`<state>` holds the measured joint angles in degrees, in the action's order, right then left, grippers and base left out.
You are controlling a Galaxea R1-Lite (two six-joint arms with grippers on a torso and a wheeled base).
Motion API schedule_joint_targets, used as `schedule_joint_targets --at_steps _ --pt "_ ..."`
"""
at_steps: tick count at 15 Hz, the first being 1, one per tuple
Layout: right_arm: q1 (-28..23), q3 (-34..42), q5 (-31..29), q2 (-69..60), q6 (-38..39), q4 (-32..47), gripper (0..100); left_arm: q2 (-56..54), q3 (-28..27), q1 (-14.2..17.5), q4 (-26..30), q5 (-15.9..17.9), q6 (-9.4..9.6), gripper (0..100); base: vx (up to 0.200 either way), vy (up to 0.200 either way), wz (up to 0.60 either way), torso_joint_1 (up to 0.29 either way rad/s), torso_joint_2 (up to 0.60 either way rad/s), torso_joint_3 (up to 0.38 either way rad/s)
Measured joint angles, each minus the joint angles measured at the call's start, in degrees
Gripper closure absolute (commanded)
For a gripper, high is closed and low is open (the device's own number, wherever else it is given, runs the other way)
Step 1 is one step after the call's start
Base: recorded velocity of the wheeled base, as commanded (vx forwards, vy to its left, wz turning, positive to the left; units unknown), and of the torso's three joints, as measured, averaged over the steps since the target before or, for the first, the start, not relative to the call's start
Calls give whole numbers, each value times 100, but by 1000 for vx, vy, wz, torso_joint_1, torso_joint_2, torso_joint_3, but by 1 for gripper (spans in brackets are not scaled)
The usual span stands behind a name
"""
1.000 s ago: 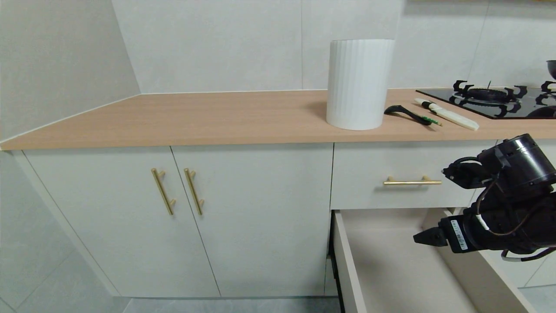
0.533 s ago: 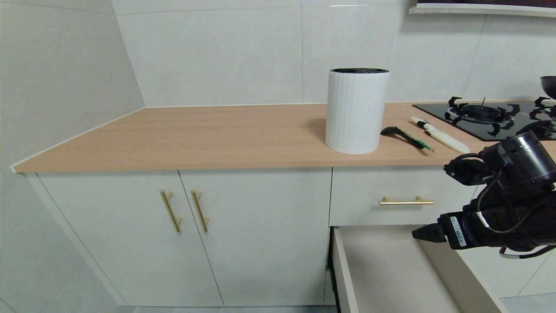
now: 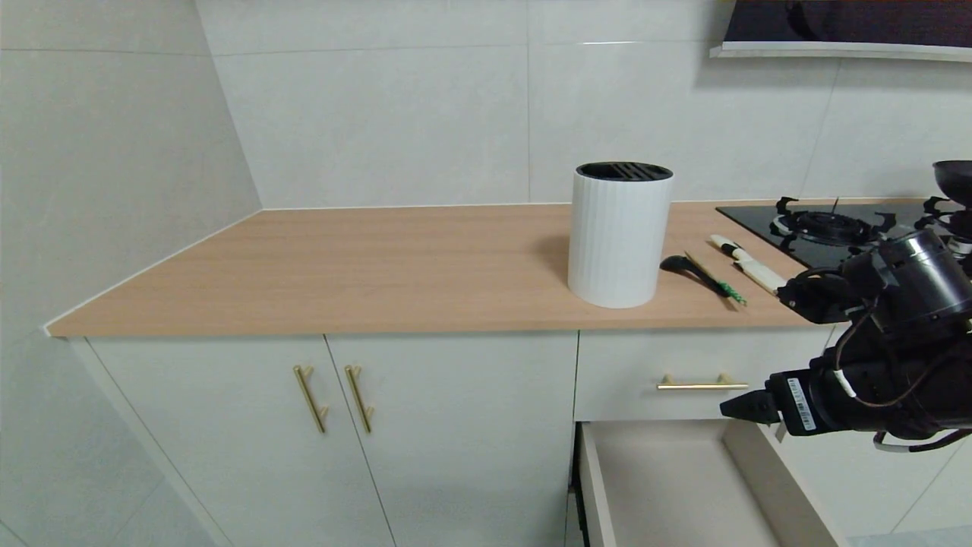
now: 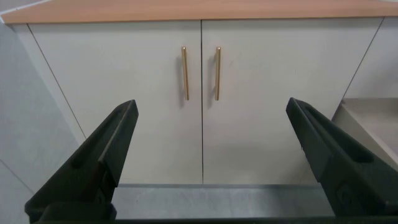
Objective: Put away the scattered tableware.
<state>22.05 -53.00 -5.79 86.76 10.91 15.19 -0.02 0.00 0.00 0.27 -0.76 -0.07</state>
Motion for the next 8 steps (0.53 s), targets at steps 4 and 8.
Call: schedule_joint_targets --at_steps 4,8 --pt "-100 -160 -12 17 -126 -635 0 0 0 0 -2 2 0 0 0 0 0 0 0 0" --pt "-497 -1301 -107 480 -333 -764 0 0 0 0 -2 0 0 0 0 0 0 0 0 0"
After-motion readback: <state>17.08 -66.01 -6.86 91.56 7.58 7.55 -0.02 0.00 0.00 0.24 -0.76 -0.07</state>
